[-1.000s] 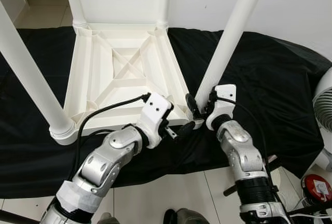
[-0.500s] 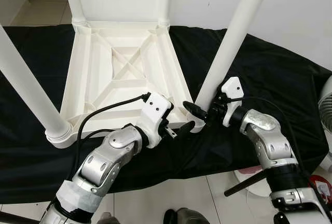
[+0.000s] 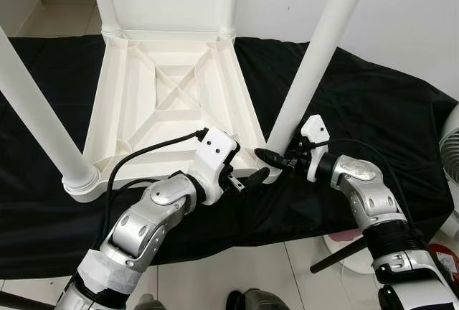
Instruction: Building children table
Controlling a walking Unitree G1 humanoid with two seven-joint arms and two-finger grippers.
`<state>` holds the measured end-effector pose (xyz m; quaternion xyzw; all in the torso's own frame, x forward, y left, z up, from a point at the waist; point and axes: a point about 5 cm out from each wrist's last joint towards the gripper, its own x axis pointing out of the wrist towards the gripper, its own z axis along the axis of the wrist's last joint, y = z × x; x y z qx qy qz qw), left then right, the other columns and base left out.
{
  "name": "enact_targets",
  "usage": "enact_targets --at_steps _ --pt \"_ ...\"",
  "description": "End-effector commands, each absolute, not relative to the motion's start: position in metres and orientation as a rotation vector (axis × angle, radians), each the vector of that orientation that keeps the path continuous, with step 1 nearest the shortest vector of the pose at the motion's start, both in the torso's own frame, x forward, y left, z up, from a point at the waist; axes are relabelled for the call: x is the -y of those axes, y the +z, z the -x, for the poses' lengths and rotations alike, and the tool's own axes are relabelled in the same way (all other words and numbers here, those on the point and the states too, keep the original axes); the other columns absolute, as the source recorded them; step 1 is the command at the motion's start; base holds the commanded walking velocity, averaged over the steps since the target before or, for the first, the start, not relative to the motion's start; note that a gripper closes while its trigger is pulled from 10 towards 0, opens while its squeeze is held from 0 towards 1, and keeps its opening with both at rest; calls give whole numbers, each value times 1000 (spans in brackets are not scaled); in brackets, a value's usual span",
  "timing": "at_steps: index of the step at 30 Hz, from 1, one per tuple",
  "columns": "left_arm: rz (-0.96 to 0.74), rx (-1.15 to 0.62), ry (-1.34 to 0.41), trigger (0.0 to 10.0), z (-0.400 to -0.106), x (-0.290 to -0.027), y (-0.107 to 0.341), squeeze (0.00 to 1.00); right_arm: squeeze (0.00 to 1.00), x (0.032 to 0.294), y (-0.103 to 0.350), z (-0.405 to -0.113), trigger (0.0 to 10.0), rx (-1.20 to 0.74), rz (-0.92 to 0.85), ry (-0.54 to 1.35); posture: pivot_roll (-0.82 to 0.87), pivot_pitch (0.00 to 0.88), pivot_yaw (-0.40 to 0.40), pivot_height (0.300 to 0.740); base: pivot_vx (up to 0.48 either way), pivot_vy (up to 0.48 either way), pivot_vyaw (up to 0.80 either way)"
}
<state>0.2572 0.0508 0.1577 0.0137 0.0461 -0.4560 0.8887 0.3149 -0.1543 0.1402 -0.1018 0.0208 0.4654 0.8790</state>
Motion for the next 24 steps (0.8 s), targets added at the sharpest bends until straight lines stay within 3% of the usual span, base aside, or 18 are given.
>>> enact_targets --at_steps 1,13,17,19,20,24 --pt "-22 -94 -1026 10000 -252 -48 159 0 0 150 134 -312 10000 -67 202 992 43 0 -84 740 0 0 0" --pt "-27 -100 -1015 10000 -252 -51 158 0 0 139 130 -311 10000 -53 133 796 62 1 -81 740 0 0 0" --pt "-37 -104 -1012 10000 -251 -54 157 0 0 129 129 -307 10000 -57 59 605 85 0 -89 740 0 0 0" --pt "-37 -104 -1012 10000 -251 -54 157 0 0 129 129 -307 10000 -57 59 605 85 0 -89 740 0 0 0" --pt "-39 -103 -1006 10000 -251 -56 158 0 0 123 128 -303 10000 -62 26 471 92 0 -97 740 0 0 0" --pt "-38 -103 -1006 10000 -250 -55 158 0 0 118 128 -298 10000 -55 24 385 91 0 -98 740 0 0 0"
